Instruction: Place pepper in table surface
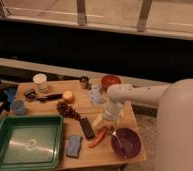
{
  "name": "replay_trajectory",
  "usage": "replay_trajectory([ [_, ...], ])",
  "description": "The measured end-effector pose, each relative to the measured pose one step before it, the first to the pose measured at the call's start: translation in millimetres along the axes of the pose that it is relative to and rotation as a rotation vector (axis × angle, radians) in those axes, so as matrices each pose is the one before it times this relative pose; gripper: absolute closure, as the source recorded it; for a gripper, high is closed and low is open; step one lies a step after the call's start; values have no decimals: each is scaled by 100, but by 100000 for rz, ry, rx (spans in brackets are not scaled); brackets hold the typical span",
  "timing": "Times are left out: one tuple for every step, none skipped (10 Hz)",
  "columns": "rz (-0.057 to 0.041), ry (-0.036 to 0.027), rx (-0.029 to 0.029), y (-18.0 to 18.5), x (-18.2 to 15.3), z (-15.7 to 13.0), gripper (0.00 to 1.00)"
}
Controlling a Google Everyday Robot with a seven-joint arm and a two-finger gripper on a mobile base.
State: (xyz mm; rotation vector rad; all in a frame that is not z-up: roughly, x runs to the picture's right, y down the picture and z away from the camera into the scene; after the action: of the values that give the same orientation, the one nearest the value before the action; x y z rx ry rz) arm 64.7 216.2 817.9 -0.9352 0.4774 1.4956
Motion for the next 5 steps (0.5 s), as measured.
replay_trajectory([
  [19,185,-123,25,-31,109,43],
  [282,23,-145,-75,-6,19,47],
  [256,-148,-124,-104,-7,-70,48],
  [52,-25,-99,-59,-10,2,48],
  [-134,5,-61,50,-14,1,48],
])
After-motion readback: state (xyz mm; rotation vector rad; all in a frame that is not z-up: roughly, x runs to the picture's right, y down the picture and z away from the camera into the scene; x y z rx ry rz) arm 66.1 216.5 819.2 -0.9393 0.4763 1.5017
